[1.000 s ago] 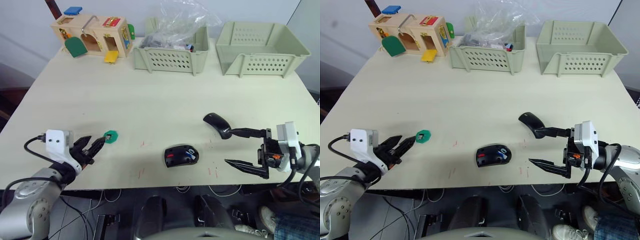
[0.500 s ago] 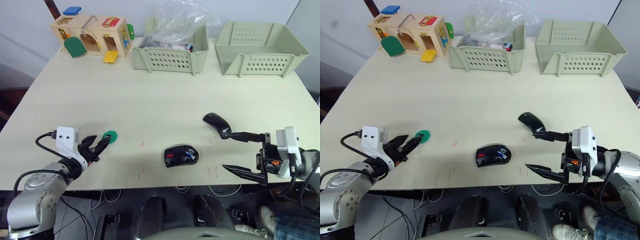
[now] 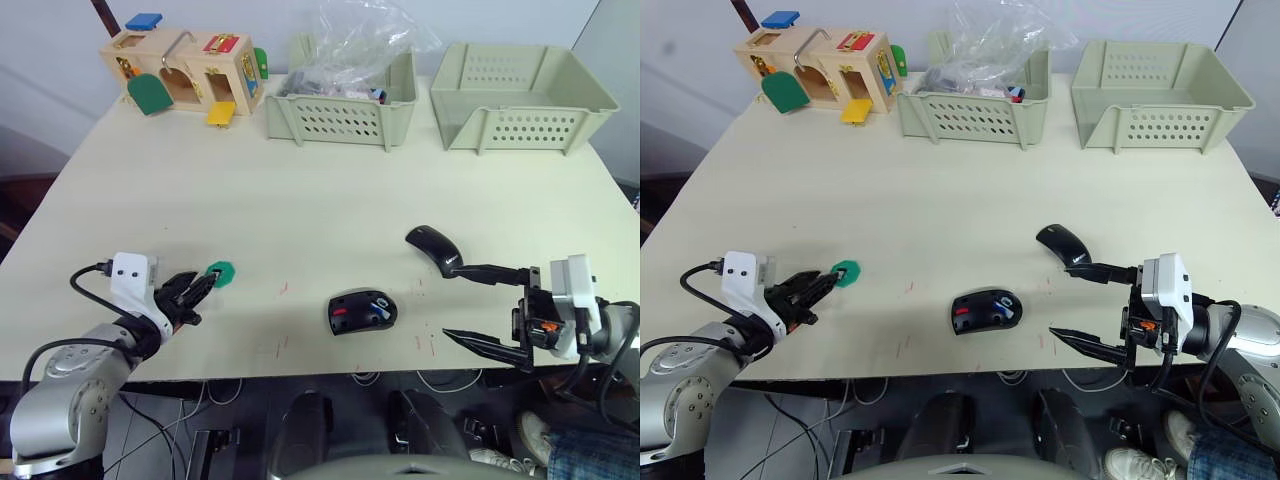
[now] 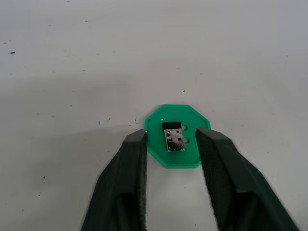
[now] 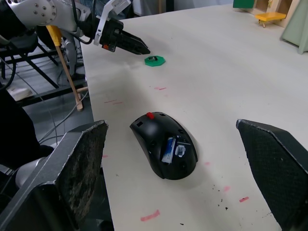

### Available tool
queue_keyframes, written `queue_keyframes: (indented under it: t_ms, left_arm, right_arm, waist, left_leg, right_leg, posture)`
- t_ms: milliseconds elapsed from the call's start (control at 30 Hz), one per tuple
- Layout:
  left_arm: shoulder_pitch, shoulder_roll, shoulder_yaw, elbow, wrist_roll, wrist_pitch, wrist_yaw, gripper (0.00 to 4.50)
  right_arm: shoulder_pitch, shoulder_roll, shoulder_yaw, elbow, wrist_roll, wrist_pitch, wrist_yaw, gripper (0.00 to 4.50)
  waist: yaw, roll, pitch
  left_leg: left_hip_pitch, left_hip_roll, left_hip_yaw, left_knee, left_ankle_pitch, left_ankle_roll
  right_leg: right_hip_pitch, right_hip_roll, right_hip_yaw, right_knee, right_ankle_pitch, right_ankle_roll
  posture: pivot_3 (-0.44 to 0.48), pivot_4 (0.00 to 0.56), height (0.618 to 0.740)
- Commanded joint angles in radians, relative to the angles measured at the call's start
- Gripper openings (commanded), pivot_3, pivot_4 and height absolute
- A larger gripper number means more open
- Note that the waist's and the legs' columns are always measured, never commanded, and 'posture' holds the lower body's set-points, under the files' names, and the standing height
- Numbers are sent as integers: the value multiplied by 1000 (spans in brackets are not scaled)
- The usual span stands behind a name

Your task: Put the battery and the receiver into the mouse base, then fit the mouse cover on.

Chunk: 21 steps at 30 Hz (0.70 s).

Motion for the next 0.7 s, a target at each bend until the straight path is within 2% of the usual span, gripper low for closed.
queue_keyframes:
  t_ms: [33,167,267,300,700]
  left_arm:
    - [9,19,8,-23,9,-30,-15,1916]
    - [8,13,9,-9,11,-41,-21,1916]
    - [10,12,8,1,13,-52,-29,1132]
    - [8,10,10,5,8,-53,-31,723]
    - [4,32,-5,32,23,-88,-69,723]
  right_arm:
    - [-14,4,-8,-19,16,-8,0,4500]
    - [-17,4,-5,-18,15,-7,0,4500]
    - [-17,7,0,-20,14,-7,-3,4500]
    - [-18,8,3,-21,13,-7,-4,4500]
    - [-35,21,24,-17,2,-11,-9,4500]
  waist:
    - [0,0,0]
    - [0,0,0]
    - [0,0,0]
    - [0,0,0]
    - [0,0,0]
  left_leg:
    - [0,0,0,0,0,0]
    - [0,0,0,0,0,0]
    - [0,0,0,0,0,0]
    - [0,0,0,0,0,0]
    - [0,0,0,0,0,0]
  right_leg:
    - [0,0,0,0,0,0]
    - [0,0,0,0,0,0]
    - [0,0,0,0,0,0]
    - [0,0,0,0,0,0]
    - [0,0,0,0,0,0]
  posture:
    - [0,150,740]
    - [0,150,740]
    - [0,150,740]
    - [0,150,740]
    - [0,150,740]
